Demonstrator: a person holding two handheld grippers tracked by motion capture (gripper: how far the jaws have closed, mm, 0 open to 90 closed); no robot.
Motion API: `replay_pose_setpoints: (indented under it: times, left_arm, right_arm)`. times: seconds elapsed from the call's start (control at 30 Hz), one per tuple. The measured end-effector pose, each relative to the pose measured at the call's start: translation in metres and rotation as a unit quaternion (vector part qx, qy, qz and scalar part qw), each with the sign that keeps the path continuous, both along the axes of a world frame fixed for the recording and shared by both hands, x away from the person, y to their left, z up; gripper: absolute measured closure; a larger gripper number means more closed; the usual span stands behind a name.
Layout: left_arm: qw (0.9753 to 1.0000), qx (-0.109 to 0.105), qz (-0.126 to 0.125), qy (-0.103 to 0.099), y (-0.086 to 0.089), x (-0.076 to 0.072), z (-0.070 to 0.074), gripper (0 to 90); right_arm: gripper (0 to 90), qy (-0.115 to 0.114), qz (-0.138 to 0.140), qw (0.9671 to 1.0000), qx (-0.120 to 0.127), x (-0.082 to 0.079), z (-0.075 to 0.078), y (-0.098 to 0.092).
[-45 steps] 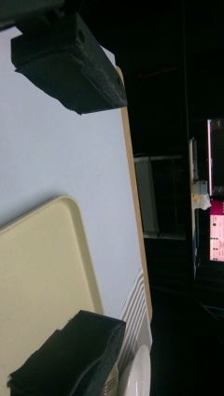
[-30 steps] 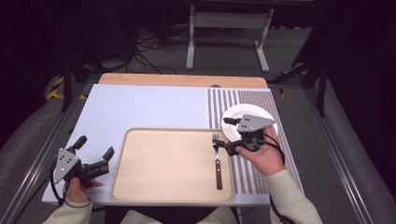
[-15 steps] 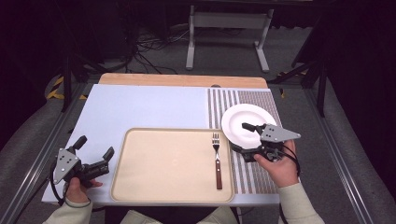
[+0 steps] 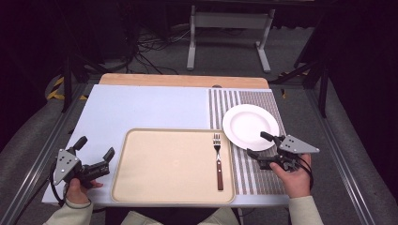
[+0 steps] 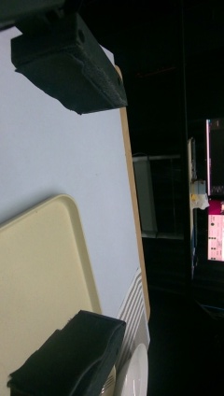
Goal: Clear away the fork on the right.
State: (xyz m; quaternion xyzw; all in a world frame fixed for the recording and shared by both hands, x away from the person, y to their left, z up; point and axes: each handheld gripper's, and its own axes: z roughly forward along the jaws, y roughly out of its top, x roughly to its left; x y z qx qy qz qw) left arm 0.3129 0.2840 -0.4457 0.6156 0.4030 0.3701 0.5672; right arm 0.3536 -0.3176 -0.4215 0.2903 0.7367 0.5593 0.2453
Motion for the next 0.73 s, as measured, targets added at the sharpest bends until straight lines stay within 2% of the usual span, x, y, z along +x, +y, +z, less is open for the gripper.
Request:
replay_pose_setpoints:
  times: [0.37,0.63,0.73]
  left_arm:
    - [1.0,-0.005,0.0,-0.005,0.001,-0.001,0.001,0.0]
    - [0.9999,-0.013,-0.008,-0.003,0.003,-0.001,0.001,0.0]
    - [0.9997,-0.018,-0.013,-0.003,0.004,0.0,0.001,0.0]
  right_arm:
    - [12.1,0.017,-0.052,0.9985,0.008,-0.015,-0.019,-0.029]
    - [12.0,0.023,-0.056,0.9981,0.001,-0.016,-0.024,-0.031]
    - [11.8,0.022,-0.051,0.9984,0.005,-0.016,-0.024,-0.03]
